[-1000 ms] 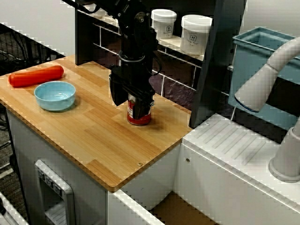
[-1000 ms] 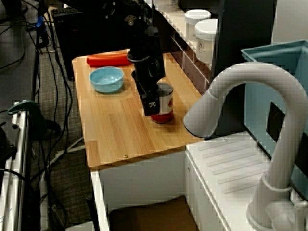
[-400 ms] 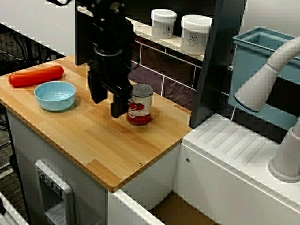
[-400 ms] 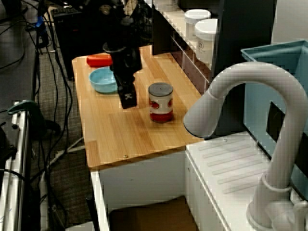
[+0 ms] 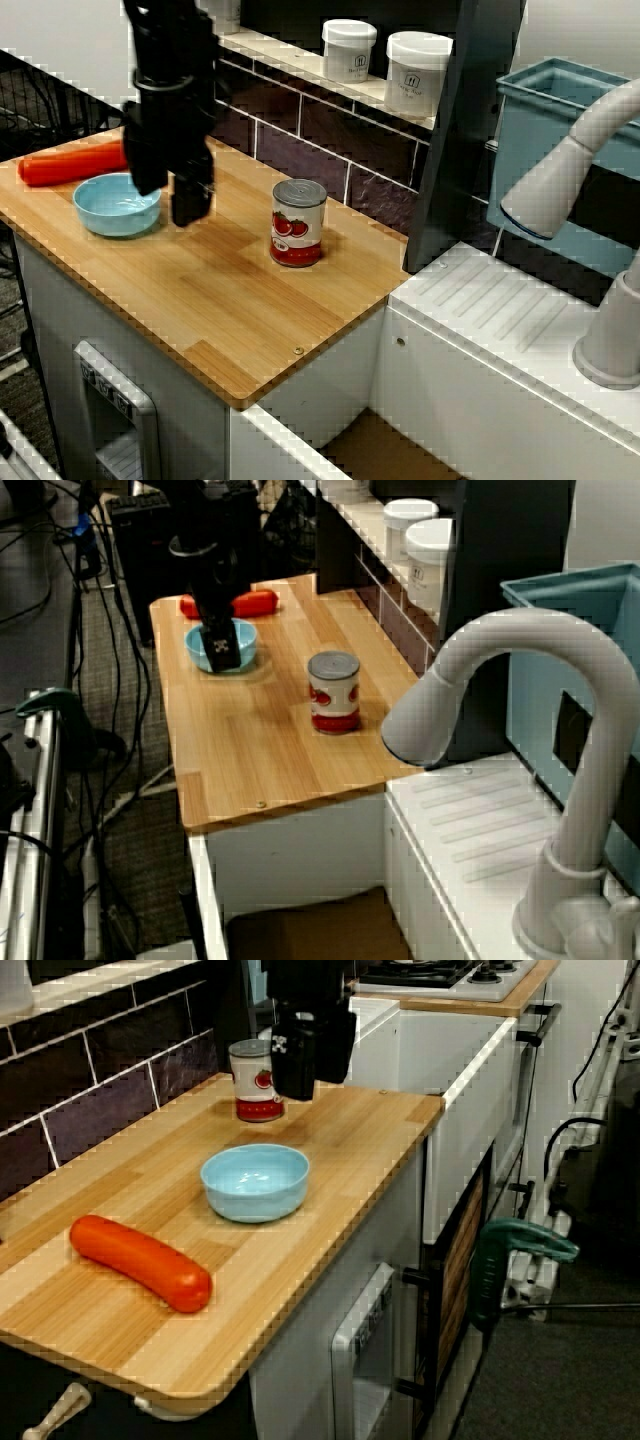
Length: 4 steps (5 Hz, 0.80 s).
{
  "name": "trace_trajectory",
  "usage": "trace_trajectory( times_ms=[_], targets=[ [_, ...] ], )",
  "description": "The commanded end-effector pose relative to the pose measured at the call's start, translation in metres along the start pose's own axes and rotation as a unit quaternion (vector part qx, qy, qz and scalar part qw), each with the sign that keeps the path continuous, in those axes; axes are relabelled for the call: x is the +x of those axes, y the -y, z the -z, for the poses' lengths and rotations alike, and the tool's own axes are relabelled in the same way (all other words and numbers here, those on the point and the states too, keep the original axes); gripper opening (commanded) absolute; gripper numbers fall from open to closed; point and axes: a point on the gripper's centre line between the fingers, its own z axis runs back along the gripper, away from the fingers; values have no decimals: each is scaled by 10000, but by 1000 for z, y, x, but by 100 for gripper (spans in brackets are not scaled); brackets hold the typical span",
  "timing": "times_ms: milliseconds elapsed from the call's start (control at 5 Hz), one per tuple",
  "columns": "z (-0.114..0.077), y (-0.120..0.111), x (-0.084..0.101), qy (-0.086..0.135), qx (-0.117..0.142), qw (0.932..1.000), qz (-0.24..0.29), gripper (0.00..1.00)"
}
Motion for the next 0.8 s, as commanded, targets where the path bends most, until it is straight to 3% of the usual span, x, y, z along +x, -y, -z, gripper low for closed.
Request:
trace_trajectory(
  times_ms=[0, 600],
  targets=[
    [-4, -38, -11, 191, 238, 9994, 138, 100],
    [27, -47, -12, 183, 439, 9988, 85, 100]
  ],
)
